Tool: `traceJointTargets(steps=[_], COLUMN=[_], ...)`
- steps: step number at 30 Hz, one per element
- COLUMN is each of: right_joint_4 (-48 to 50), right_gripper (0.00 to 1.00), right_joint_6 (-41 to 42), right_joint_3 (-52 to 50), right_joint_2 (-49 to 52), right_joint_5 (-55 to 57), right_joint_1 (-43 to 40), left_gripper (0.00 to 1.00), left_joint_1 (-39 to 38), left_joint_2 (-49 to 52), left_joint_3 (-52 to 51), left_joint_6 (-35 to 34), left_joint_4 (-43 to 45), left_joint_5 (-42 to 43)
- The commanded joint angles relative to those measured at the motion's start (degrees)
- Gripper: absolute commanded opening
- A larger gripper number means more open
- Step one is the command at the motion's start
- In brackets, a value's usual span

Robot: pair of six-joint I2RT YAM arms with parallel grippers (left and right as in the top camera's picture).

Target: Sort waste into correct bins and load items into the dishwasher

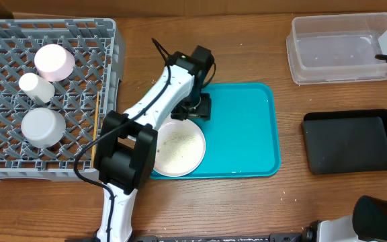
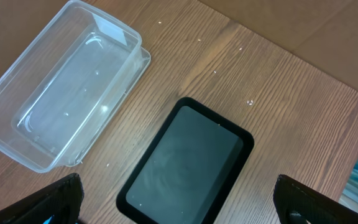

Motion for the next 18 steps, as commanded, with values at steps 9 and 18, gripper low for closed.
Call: traceJointTargets(steps=[9,18], right_joint_4=[0.3,0.3], right_gripper=[1.00,1.00], right_joint_6=[-0.2,-0.2], right_joint_3=[0.0,0.0], right_joint_2=[0.1,0.1], right_joint_5=[1.0,1.0], right_joint_1=[0.0,0.0], left_gripper=[0.74,0.87], left_joint_1=[-7.8,-20.9], left_joint_2=[-6.3,-6.3], left_joint_3=[0.6,-3.4], left_joint_6=[-3.4,-12.4], left_joint_4=[-6.6,-9.0], left_joint_5=[1.7,-5.1])
